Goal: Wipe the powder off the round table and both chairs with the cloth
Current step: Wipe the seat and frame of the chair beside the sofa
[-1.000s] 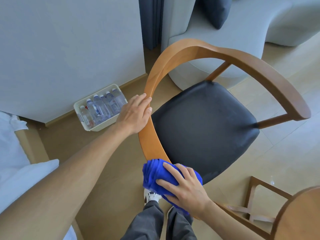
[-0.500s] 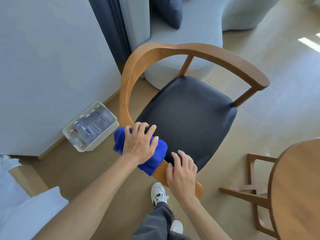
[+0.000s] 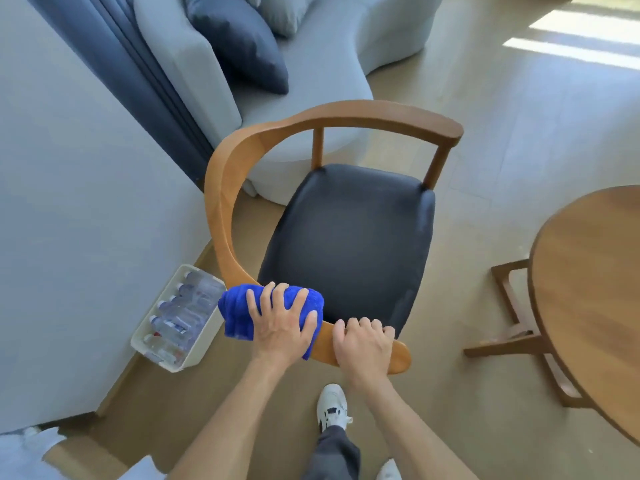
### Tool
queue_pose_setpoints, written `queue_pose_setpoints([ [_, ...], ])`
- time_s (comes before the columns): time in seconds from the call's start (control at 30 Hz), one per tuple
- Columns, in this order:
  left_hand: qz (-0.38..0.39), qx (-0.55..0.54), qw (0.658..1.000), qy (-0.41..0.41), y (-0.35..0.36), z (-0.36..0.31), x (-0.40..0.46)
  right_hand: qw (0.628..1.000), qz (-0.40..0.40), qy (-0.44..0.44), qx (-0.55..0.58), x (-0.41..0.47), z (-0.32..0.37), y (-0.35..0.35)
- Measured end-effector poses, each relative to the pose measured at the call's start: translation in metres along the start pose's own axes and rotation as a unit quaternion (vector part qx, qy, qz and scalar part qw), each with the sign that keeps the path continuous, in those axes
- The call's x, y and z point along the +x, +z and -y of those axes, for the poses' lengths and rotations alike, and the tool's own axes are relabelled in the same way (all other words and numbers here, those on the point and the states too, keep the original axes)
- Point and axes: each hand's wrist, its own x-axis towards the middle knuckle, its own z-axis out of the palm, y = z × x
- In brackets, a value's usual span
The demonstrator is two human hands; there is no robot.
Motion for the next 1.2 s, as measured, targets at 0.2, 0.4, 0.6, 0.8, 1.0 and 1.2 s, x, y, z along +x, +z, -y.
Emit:
queue_pose_setpoints([
  [0.2,-0.009,-0.055,0.994,0.089,0.005,0.011,0.003,0.994,0.029,0.104,-0.014,-0.01,0.04,0.002],
  [0.4,0.006,-0.059,0.959,0.279,-0.003,0.047,0.034,0.986,-0.011,0.164,-0.038,-0.007,0.041,0.024],
  [0.6,0.007,-0.057,0.912,0.406,-0.021,0.124,0.112,0.981,-0.019,0.186,-0.054,0.001,0.053,0.034],
  [0.8,0.037,-0.088,0.903,0.419,-0.026,0.137,0.133,0.971,-0.035,0.215,-0.102,0.008,0.063,0.026],
  [1.0,0.023,0.023,0.935,0.353,-0.037,0.136,0.112,0.964,-0.055,0.234,-0.113,0.007,0.061,0.031],
  [1.2,0.049,-0.005,0.959,0.279,-0.035,0.12,0.084,0.941,-0.057,0.327,-0.07,0.022,0.121,0.047],
])
